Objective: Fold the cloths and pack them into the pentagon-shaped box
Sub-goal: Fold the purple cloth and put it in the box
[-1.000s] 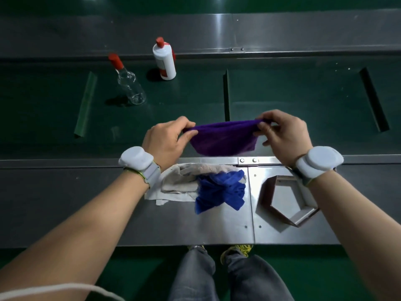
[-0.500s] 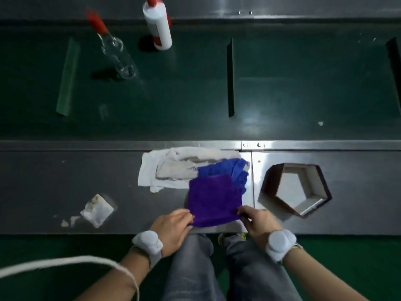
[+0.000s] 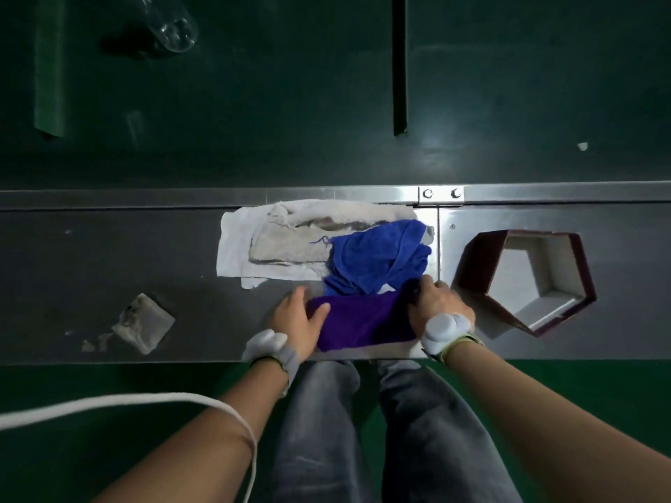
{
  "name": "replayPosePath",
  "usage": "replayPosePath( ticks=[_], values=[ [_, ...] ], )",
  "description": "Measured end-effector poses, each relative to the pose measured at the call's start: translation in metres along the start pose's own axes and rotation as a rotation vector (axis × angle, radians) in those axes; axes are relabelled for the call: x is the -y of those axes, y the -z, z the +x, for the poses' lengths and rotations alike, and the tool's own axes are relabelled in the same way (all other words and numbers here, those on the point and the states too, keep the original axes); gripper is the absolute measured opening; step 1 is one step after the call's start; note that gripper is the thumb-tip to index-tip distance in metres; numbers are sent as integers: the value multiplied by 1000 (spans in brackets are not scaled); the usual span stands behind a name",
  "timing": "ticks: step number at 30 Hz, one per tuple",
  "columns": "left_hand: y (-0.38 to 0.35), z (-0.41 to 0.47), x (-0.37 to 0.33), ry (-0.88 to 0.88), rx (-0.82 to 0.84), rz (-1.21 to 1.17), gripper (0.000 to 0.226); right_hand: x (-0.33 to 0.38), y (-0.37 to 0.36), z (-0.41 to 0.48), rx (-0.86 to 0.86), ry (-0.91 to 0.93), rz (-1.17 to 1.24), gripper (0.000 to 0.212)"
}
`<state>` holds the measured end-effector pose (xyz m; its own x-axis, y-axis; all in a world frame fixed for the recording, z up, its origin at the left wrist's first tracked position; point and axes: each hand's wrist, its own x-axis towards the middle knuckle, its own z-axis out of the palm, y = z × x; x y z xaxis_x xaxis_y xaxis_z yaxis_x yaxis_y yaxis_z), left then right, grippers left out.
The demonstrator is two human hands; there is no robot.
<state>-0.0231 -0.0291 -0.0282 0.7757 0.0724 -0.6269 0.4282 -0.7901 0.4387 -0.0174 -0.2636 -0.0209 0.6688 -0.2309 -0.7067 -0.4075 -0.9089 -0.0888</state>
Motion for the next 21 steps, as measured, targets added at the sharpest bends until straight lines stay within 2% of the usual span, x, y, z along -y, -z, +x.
replayPosePath(
  ticks=[2, 4, 6, 8, 12, 14, 15, 18, 19, 21],
  values=[
    [-6, 0, -6, 190, 18, 18, 69, 4, -5, -8, -175, 43, -25, 24],
    [-11, -4, -12, 300, 68, 86, 79, 10, -13, -23, -235, 250, 13, 22],
    [-17, -4, -14, 371, 107, 48, 77, 18, -24, -33, -77, 422, 12, 21],
    [-23, -3, -13, 408, 134, -86, 71, 24, -36, -38, 94, 459, -12, 22],
    [-26, -4, -16, 465, 168, -252, 60, 33, -44, -36, 286, 344, 119, 51],
    [-25, -10, -20, 459, 180, -278, 52, 28, -39, -37, 348, 301, 225, 52],
    [-24, -14, -23, 432, 173, -251, 47, 23, -37, -37, 333, 249, 301, 46],
    [-26, -27, -43, 312, 106, -25, 48, 0, -28, -34, 65, -10, 365, 27],
    [-28, -31, -52, 281, 78, 32, 51, -7, -28, -31, 31, -62, 360, 27],
    [-38, -40, -68, 226, 42, 76, 52, -19, -32, -28, 87, -99, 419, 29]
  ],
)
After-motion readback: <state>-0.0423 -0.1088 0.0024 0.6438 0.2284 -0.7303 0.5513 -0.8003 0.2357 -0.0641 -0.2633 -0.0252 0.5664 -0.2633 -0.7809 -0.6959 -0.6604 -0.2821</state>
